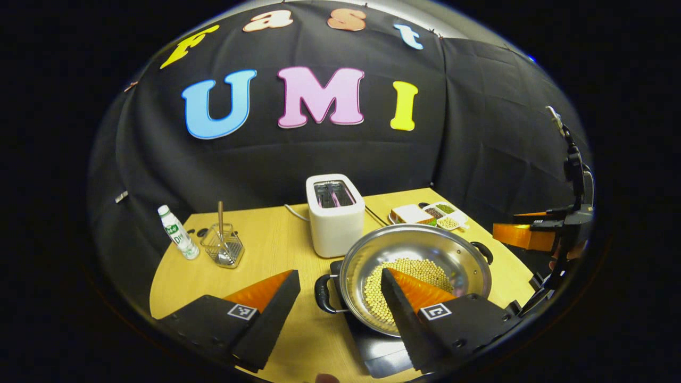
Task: First push the handle of the pot to place it horizontally, then grasp the pot with both hands and set it on the induction cooktop.
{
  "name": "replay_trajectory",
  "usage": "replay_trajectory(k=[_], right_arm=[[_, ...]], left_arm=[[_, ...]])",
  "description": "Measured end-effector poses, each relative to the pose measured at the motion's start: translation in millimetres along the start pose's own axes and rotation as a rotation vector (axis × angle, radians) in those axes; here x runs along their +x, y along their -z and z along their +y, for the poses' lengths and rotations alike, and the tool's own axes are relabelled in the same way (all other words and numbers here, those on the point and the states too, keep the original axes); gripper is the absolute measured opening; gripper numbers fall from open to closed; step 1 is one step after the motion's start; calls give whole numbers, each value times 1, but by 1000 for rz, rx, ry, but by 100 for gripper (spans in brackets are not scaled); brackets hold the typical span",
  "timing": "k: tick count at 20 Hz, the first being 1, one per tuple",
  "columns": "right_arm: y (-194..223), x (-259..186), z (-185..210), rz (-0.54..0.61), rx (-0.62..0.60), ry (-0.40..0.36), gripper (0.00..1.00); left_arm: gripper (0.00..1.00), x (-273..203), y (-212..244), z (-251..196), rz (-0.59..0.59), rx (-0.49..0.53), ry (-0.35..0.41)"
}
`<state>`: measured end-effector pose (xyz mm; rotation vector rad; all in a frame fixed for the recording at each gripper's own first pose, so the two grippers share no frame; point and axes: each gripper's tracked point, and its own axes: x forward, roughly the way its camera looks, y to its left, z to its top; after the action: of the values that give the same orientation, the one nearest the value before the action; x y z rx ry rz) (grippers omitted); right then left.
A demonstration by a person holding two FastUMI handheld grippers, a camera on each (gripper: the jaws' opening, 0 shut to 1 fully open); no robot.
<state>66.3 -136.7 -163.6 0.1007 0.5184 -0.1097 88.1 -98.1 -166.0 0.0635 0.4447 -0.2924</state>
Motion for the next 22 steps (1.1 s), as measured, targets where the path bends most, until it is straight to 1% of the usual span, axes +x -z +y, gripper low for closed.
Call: replay_trajectory(k=[2,4,7,11,13,18,22], right_arm=[[-18,-18,9,-53,-3,4,98],[-33,-37,17,-107,-2,7,98],[-54,-61,33,-172,10,6,98],[-68,-86,49,-244,2,11,97],[-73,-96,60,-275,-13,10,97],[-86,-126,84,-355,-37,9,97],[-90,-134,98,-383,-49,-1,97]], left_arm=[[95,-17,-13,5,-40,-6,-14],[95,-31,-25,11,-84,-33,-23],[95,-54,-43,29,-147,-56,-46],[95,-80,-62,53,-222,-28,-87],[95,-93,-67,63,-244,-8,-106],[95,-119,-70,69,-287,-32,-122],[95,-135,-67,70,-312,-35,-143]])
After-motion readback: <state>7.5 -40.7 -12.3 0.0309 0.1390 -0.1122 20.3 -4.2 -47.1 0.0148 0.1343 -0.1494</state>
